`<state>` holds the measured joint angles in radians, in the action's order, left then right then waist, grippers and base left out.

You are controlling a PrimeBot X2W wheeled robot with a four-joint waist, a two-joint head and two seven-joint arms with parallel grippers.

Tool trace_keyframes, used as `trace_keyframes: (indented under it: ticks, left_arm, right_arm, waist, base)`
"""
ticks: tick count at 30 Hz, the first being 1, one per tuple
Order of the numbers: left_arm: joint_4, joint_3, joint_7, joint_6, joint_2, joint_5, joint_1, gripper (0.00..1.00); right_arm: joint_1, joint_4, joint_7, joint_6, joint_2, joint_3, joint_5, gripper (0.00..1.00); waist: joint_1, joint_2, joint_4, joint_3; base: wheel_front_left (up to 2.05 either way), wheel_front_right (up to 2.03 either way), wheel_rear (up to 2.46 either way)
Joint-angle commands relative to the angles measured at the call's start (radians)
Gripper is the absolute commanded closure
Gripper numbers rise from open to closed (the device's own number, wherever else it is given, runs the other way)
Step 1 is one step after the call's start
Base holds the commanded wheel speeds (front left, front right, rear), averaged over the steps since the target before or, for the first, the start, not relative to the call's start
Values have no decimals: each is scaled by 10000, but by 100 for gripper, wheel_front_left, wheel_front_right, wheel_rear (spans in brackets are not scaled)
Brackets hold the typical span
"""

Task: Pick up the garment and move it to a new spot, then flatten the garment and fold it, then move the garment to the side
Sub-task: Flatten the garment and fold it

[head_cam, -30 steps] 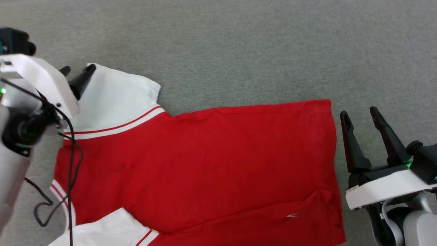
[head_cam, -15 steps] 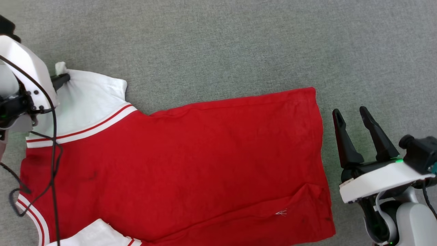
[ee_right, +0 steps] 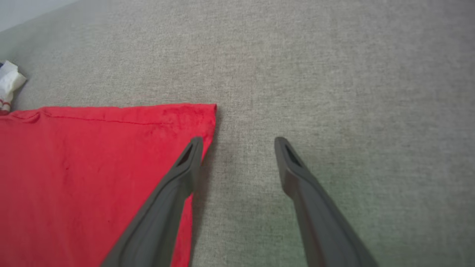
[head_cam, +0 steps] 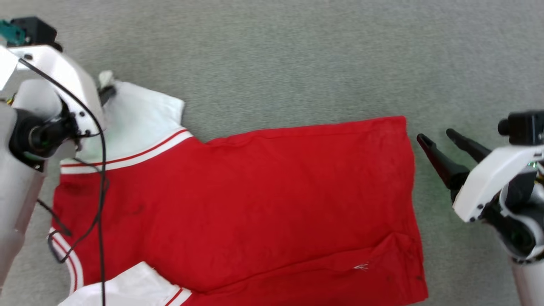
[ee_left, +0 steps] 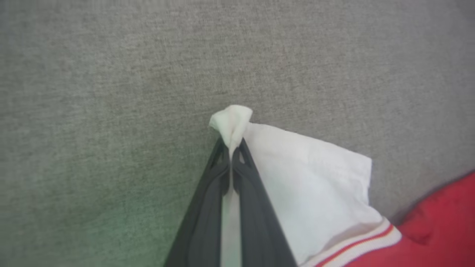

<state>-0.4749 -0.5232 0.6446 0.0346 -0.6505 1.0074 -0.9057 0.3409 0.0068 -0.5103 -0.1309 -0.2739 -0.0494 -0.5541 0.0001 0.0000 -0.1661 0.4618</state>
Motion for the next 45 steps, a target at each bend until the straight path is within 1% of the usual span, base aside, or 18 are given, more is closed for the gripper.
trace_keyframes:
  ticks: [1,3,6,10,11,13,14,15,16,23,27,29,31,33,37,39,41,45]
  left_arm:
    - [136,28,-200,-72,40,-92,-195,100]
    - [345,89,-443,-121,113,-99,-260,100]
    - [654,125,-704,-157,184,-139,-228,100]
    - [983,138,-987,-213,223,-170,-53,100]
    - [1136,81,-1068,-252,285,-186,17,100]
    - [1233,79,-1147,-274,283,-170,80,100]
    - [1259,81,-1198,-291,268,-172,136,100]
    - [1283,79,-1220,-297,253,-178,176,100]
    - [1305,73,-1245,-300,247,-184,210,100]
    - [1198,115,-1532,-331,200,-135,554,100]
    - [1108,229,-2060,-418,258,-12,1119,100]
    - [1196,314,-2333,-504,227,77,1475,100]
    - [1359,434,-2646,-477,141,151,1888,100]
    - [1596,540,-2934,-411,60,222,2444,100]
    - [2290,783,-3570,-195,-166,436,3816,100]
    - [2742,938,-3869,-142,-158,681,4583,100]
    - [3098,1066,-4190,70,-313,767,5497,100]
    - [3788,1332,-4727,479,-355,1150,7147,100]
  right_arm:
    - [376,-10,-380,4,-216,-112,-46,0]
    - [694,117,-960,4,-394,-389,-136,0]
    - [1225,556,-1522,4,-593,-784,-109,0]
    - [1750,1470,-1923,4,-567,-1312,-191,0]
    - [1780,2005,-2209,4,-581,-1604,-200,0]
    - [1713,2460,-2594,3,-501,-1921,-336,0]
    - [1668,2625,-2744,1,-460,-2061,-382,36]
    - [1649,2761,-2869,-10,-453,-2171,-440,81]
    - [1629,2843,-2942,-10,-423,-2232,-517,100]
    - [1892,2779,-2905,-8,-703,-2373,-500,100]
    - [1994,2388,-2146,6,-952,-1984,-400,100]
    - [1799,2215,-1827,6,-980,-1835,-380,100]
    - [1451,2014,-1588,6,-993,-1634,-338,100]
    - [1009,1812,-1407,6,-1014,-1392,-217,100]
    - [-151,1349,-1126,6,-811,-961,-136,100]
    - [-720,1133,-946,6,-725,-728,-70,100]
    - [-1324,959,-725,6,-556,-599,1,100]
    - [-2395,739,-461,6,-284,-340,90,100]
  waist:
    - [-1,0,277,-60]
    - [-1,0,447,-41]
    - [-1,0,661,39]
    - [-1,0,922,162]
    - [-1,0,1043,206]
    - [-1,0,1117,236]
    - [-1,0,1141,242]
    - [-1,0,1161,246]
    - [-1,0,1175,244]
    - [-1,0,1143,-132]
    - [-1,0,1193,-922]
    - [-1,0,1242,-1313]
    - [-1,0,1310,-1654]
    - [-1,0,1384,-1993]
    - [-1,0,1529,-2587]
    - [-1,0,1616,-2808]
    - [-1,0,1649,-3051]
    - [-1,0,1754,-3333]
  base:
    - [0,0,0]
    - [0,0,0]
    - [0,0,0]
    - [0,0,0]
    - [0,0,0]
    - [0,0,0]
    - [0,0,0]
    - [0,0,0]
    - [0,0,0]
    - [0,0,0]
    - [0,0,0]
    - [0,0,0]
    - [0,0,0]
    - [0,0,0]
    - [0,0,0]
    - [0,0,0]
    - [0,0,0]
    - [0,0,0]
